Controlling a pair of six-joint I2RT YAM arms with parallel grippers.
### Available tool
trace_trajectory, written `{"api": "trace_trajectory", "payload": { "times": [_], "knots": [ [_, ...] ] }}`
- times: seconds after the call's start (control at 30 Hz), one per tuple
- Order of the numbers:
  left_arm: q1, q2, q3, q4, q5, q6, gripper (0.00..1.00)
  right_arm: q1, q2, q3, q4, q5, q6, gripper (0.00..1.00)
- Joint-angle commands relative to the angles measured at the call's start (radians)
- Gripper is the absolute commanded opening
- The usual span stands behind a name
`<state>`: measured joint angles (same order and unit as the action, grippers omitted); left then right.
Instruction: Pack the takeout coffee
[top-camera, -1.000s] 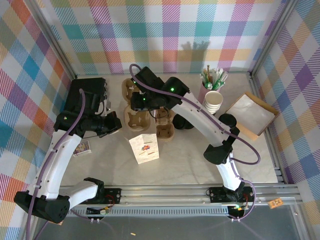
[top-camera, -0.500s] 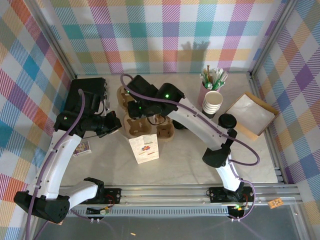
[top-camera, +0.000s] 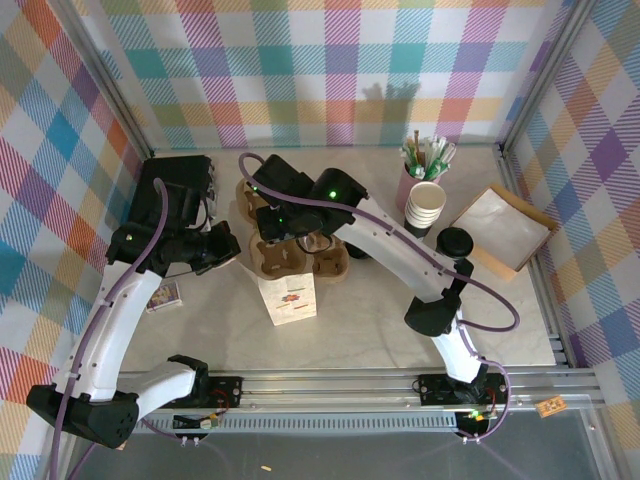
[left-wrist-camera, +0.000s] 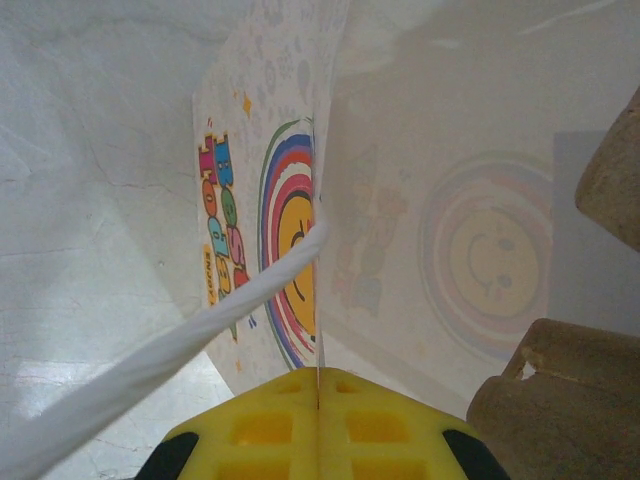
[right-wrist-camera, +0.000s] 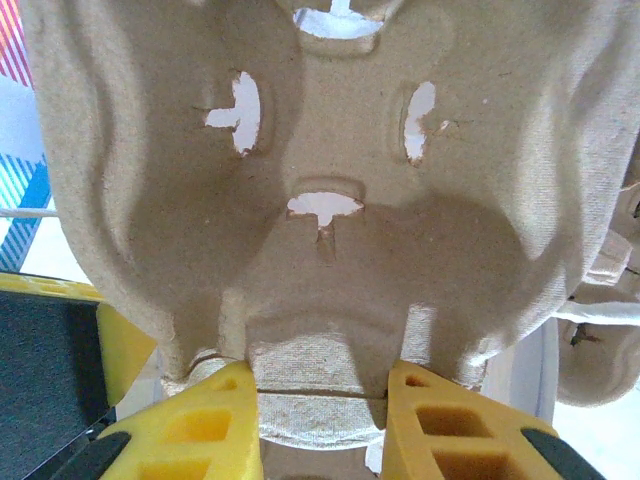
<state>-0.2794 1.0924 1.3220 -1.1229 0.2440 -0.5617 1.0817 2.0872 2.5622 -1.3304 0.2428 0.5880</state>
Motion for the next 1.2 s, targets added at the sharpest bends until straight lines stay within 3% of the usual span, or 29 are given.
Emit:
{"api": "trace_trajectory", "payload": {
  "times": [0.0,0.63,1.17],
  "knots": [
    [-0.003,-0.014,0.010,-0.005,-0.025,-0.009,0.00,0.009,0.022,0.010,-0.072,-0.032,-0.001,0.00],
    [-0.003,-0.018,0.013,0.000,-0.010,0.016,0.00,0.005,0.063,-0.012,-0.126,-0.094,0.020,0.00],
    [-0.006,-0.044,-0.007,0.019,0.083,0.062,0.00,-0.063,0.077,-0.008,-0.122,-0.100,0.081,0.00]
  ]
}}
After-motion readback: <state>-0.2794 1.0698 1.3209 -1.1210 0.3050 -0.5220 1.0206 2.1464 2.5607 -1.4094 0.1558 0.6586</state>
